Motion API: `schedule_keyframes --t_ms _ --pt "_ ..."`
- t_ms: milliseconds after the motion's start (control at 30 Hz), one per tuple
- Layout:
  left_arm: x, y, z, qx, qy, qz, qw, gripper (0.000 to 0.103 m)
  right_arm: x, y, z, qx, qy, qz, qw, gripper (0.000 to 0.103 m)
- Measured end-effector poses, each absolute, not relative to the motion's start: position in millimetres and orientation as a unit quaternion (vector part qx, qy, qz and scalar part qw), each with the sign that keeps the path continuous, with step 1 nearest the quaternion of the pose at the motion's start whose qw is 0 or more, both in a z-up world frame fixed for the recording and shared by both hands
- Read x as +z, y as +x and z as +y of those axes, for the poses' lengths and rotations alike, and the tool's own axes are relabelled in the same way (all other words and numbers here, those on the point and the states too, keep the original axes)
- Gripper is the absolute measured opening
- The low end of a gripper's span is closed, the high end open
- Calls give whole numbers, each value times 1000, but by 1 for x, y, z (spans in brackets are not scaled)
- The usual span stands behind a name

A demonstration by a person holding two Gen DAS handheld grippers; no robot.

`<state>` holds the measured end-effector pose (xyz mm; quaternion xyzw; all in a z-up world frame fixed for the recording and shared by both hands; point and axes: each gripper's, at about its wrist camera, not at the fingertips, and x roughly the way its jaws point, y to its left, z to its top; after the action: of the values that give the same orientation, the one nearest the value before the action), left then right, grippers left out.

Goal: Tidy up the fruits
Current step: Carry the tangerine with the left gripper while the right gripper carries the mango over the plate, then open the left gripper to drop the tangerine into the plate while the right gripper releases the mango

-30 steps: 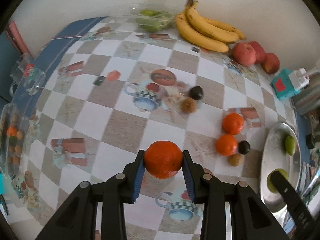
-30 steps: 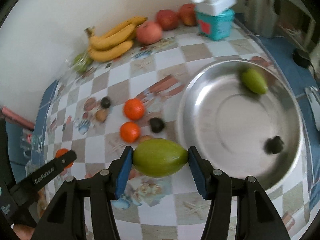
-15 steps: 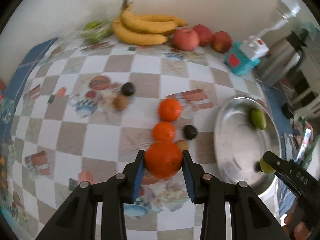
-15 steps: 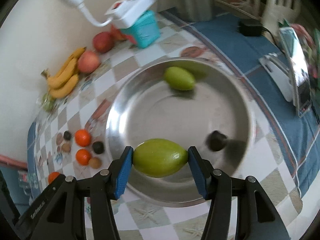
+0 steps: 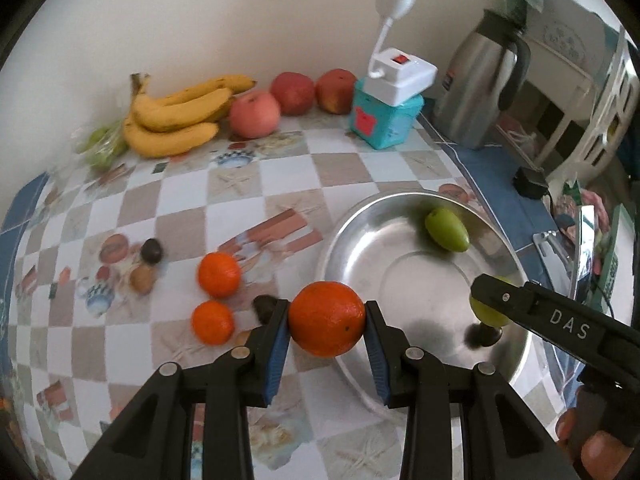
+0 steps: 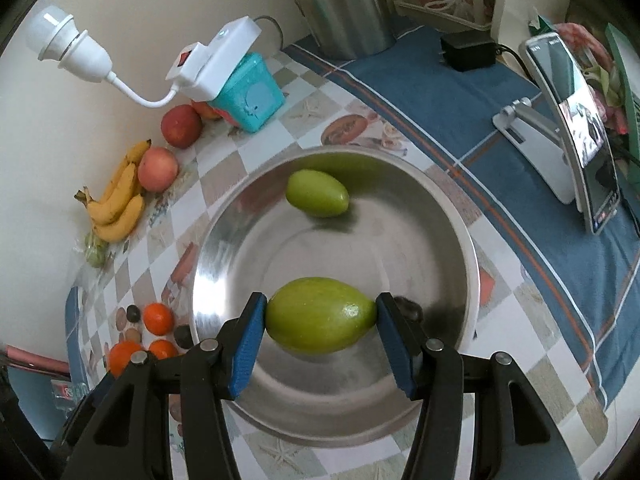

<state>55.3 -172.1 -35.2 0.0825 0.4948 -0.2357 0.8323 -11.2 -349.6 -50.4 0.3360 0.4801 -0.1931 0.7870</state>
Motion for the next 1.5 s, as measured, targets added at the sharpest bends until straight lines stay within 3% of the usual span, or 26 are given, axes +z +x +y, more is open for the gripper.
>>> schedule_keyframes --t_ms 800,1000,1500 --pt "-91 69 -239 -245 141 513 811 40 -90 16 -379 -221 353 489 766 58" --pt "-83 69 -237 -252 129 510 813 55 -87 18 -378 -220 351 483 772 58" --pt "-40 84 -206 -207 104 505 832 59 -29 16 -369 -209 321 442 811 58"
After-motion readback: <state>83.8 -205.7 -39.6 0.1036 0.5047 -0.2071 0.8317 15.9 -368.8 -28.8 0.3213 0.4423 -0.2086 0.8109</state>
